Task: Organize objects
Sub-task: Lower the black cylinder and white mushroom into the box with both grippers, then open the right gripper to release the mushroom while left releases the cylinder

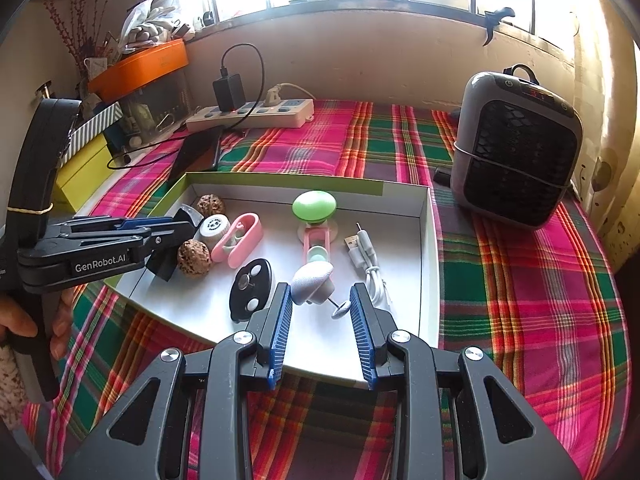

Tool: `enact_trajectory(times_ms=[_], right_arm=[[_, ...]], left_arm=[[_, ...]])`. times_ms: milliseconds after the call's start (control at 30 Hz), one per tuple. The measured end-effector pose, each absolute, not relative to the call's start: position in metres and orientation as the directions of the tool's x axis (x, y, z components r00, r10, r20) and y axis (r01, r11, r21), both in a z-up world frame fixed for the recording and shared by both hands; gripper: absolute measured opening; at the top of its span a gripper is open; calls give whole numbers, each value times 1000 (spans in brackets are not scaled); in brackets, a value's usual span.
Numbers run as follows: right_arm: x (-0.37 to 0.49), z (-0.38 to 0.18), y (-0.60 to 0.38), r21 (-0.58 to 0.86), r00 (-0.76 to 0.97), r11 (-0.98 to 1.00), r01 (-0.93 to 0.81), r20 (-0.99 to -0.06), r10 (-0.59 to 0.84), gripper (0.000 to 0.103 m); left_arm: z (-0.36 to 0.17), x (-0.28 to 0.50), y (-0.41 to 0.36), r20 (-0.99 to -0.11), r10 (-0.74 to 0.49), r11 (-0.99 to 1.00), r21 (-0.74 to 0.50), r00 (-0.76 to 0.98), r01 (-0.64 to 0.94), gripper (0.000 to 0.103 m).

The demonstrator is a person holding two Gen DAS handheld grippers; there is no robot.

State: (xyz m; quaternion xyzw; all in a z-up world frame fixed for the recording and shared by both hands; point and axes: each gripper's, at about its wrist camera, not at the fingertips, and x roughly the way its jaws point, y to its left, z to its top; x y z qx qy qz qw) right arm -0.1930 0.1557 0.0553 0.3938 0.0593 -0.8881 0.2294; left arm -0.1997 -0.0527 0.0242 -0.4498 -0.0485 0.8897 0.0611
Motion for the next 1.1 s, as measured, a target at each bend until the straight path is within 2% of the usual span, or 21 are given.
enact_trajectory(times_ms=[1100], right_arm=[[-208, 36, 147, 65, -545, -887, 458, -767, -338, 31]], left_arm=[[25, -204, -54, -799, 145, -989, -131, -583, -66, 25]])
